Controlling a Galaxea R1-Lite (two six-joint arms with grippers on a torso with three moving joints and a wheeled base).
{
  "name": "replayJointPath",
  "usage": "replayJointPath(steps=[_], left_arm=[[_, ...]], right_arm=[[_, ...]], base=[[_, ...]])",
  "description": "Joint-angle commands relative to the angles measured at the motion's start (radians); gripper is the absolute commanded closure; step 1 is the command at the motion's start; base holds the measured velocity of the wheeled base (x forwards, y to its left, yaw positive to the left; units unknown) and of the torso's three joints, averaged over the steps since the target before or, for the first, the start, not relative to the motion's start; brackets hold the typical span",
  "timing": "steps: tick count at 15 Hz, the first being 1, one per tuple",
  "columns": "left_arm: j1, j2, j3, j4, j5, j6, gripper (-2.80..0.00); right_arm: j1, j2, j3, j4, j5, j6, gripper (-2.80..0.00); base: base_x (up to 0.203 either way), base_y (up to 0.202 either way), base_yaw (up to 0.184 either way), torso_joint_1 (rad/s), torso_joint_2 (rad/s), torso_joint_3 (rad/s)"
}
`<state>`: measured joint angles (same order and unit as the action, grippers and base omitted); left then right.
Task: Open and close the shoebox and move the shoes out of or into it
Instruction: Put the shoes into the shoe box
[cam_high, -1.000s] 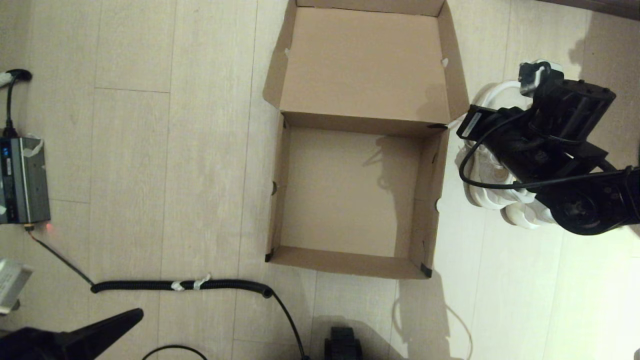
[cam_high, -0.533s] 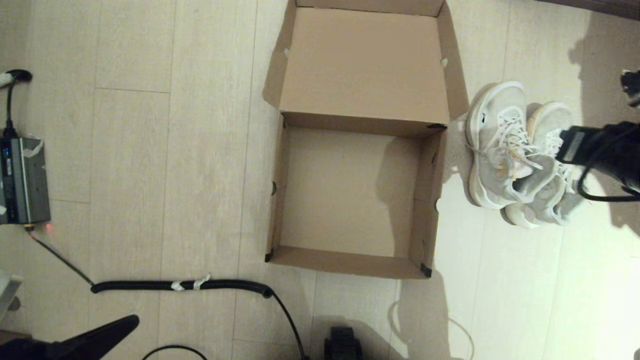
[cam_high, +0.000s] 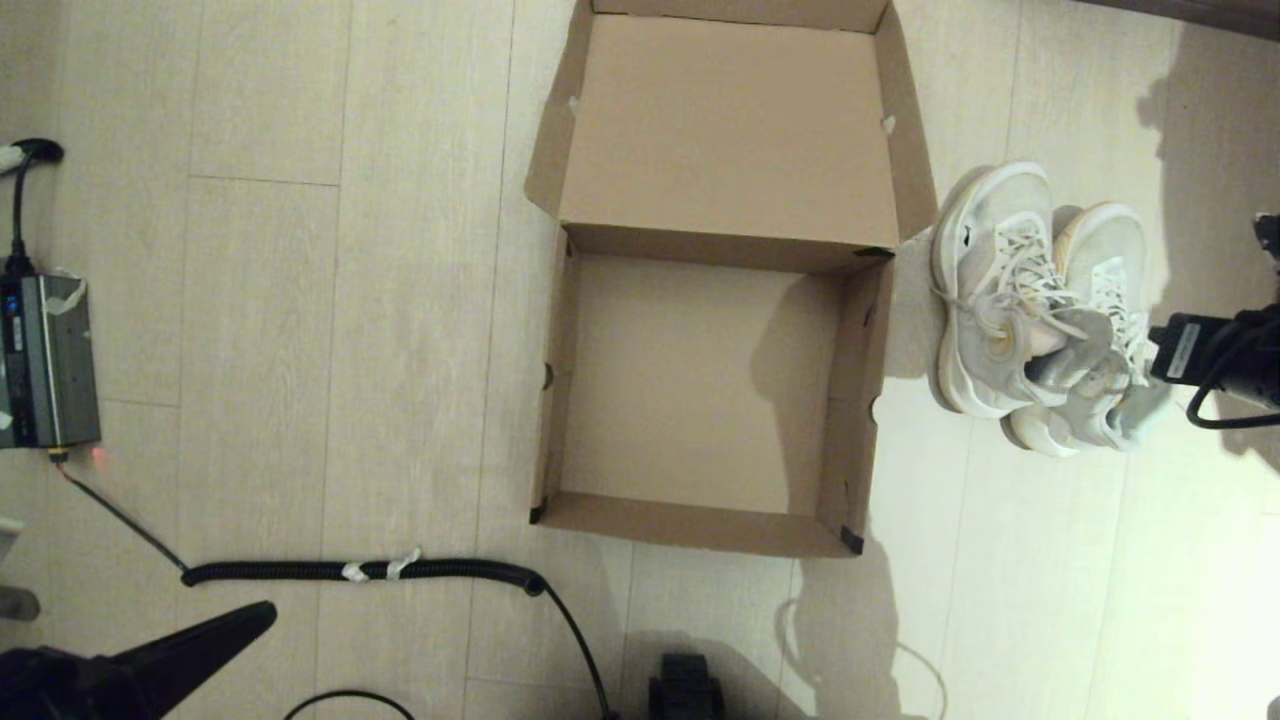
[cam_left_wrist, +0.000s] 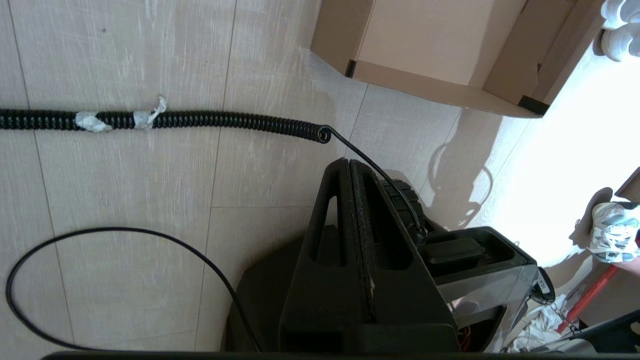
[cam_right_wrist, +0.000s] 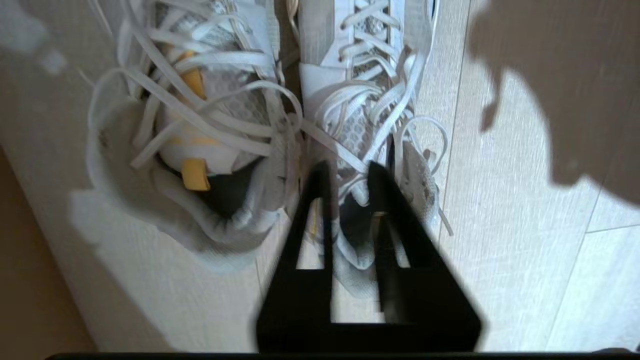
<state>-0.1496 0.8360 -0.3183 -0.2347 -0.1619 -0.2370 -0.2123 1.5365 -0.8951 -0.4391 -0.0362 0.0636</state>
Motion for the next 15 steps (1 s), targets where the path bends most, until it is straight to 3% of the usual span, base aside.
replayJointPath(steps=[1,4,6,15], left_arm=[[-0.001,0.012,-0.001,-0.002,-0.001,-0.002,0.00],[-0.001,0.026,-0.002,-0.004,-0.001,-0.002,0.00],[-0.002,0.028,-0.004,-0.004,-0.001,-0.002,0.00],[-0.002,0.025,0.015,-0.003,0.001,-0.002,0.00]], right_arm=[[-0.004,0.016,0.002,-0.003,0.001,0.005,-2.80],[-0.005,0.023,0.037,-0.004,0.012,0.012,-2.80],[-0.010,0.041,0.051,-0.031,0.074,0.053,-2.80],[-0.009,0.322,0.135,-0.475,0.104,0.115,-2.80]], base=[[0.000,0.000,0.000,0.000,0.00,0.000],[0.000,0.000,0.000,0.000,0.00,0.000],[0.000,0.000,0.000,0.000,0.00,0.000],[0.000,0.000,0.000,0.000,0.00,0.000]])
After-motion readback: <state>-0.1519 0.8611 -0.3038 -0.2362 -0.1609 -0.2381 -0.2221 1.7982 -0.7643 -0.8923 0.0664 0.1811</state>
